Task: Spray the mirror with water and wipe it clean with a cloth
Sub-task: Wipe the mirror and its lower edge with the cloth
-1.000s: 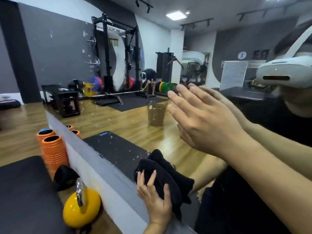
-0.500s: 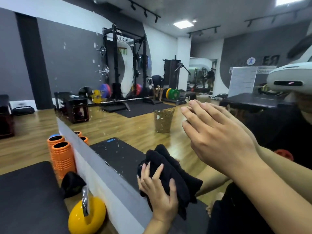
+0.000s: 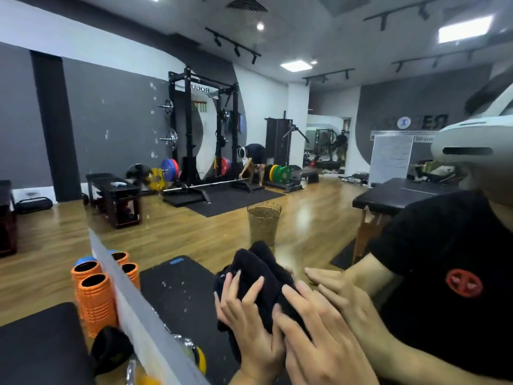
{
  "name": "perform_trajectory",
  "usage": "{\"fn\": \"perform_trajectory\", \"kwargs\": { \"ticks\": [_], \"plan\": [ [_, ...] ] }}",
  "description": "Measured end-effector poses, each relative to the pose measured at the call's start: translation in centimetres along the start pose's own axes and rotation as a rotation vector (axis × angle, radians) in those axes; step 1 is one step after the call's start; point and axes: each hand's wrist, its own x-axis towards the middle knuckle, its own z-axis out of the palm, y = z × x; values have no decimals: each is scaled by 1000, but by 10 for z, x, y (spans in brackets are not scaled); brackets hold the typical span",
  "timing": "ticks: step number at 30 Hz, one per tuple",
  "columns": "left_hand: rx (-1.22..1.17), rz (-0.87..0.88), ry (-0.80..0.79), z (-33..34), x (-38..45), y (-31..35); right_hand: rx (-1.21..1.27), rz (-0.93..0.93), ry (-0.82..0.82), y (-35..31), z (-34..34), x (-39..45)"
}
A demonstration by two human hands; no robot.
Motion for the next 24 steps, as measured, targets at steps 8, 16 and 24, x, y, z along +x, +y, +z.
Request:
{"fn": "perform_trajectory", "kwargs": {
  "ticks": [8,16,24],
  "plan": [
    [54,133,14,16,171,87,46,112,-136,22,-59,131],
    [-116,280,-95,11,348,171,118,349,-108,48,-126,295],
    [-351,458,-317,-5,423,168,48,541,-24,43,-128,371]
  ]
}}
